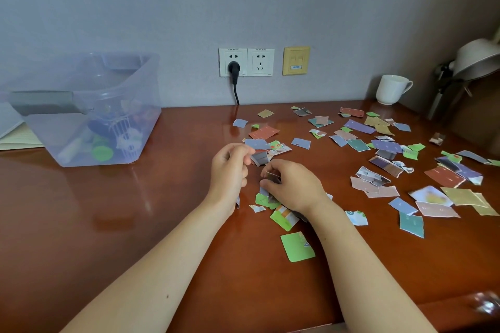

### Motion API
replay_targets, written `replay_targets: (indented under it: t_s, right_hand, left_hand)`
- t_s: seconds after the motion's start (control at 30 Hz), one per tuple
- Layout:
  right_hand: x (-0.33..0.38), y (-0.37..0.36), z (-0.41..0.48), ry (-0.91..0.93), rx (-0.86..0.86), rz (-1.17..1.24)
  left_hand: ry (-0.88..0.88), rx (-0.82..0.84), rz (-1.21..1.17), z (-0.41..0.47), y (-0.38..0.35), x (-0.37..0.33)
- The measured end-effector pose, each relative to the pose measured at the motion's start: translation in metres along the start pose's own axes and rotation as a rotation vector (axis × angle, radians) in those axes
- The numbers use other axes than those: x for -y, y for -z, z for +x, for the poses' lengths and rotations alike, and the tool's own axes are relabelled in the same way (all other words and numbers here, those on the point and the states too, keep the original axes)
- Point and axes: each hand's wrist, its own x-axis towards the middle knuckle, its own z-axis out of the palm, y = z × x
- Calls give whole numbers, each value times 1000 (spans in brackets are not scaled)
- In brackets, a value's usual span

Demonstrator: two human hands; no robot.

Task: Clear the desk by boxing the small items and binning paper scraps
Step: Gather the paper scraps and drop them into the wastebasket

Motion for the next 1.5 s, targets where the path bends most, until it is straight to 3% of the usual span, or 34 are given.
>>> replay_targets:
  t_s: [0.57, 0.77, 0.93, 1.13, 1.5]
  right_hand:
    - [15, 7, -4, -108, -170, 714]
    - [20, 13, -5, -210, -187, 977]
    - [41, 22, -3, -207, -136, 1045]
    - [99, 36, -10, -78, -76, 1185]
    - [243, -32, -61, 85, 288, 1250]
  left_hand:
    - [-26, -3, -28, -1, 2, -4]
    - [60, -20, -162, 1, 3, -14]
    - [203, -19, -366, 1, 11, -27]
    - [225, -14, -630, -10, 46, -58]
    - [99, -227, -655, -96, 184, -87]
